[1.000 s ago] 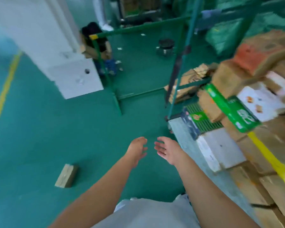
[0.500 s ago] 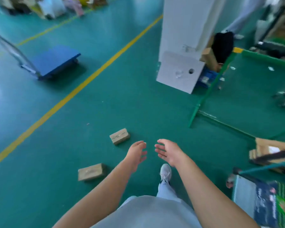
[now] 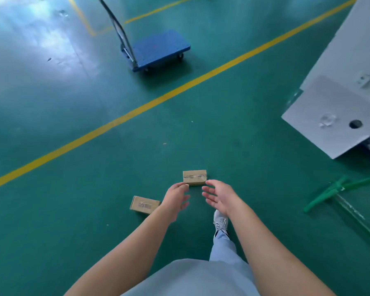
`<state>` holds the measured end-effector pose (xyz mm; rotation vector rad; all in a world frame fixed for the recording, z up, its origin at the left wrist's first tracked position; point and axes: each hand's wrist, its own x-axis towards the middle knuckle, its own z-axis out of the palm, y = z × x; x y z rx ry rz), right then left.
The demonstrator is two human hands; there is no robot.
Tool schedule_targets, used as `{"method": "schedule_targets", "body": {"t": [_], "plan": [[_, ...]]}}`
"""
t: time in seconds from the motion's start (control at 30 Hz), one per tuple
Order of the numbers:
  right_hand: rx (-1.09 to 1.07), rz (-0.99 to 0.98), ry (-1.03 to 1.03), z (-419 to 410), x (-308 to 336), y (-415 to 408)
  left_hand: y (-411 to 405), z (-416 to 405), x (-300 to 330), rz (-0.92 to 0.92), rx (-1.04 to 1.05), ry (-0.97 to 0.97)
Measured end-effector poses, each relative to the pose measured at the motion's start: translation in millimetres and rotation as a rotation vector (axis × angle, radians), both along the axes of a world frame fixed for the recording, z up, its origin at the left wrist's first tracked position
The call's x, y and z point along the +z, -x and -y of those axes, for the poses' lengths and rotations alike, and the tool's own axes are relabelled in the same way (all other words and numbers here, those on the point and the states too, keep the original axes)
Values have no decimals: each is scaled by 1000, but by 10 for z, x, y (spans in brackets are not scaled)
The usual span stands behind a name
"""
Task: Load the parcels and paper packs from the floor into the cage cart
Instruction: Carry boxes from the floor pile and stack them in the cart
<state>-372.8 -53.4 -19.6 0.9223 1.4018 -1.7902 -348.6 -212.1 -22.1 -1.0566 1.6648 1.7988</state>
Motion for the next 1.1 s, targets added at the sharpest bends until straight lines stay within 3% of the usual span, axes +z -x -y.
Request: {"method": "schedule_targets", "body": {"t": [0.33, 0.53, 0.83, 1.1], "plan": [[128, 163, -13, -583, -661, 1333, 1071, -351, -479, 169, 160, 60], [245, 239, -79, -615, -1295, 1842, 1512, -169, -1096, 229, 215, 64], [369, 331, -169, -224, -2661, 2327, 1990, 236, -2769, 291, 68, 40], [390, 383, -257, 48, -4638, 2589, 2359, 507, -4773, 447, 129, 9]]}}
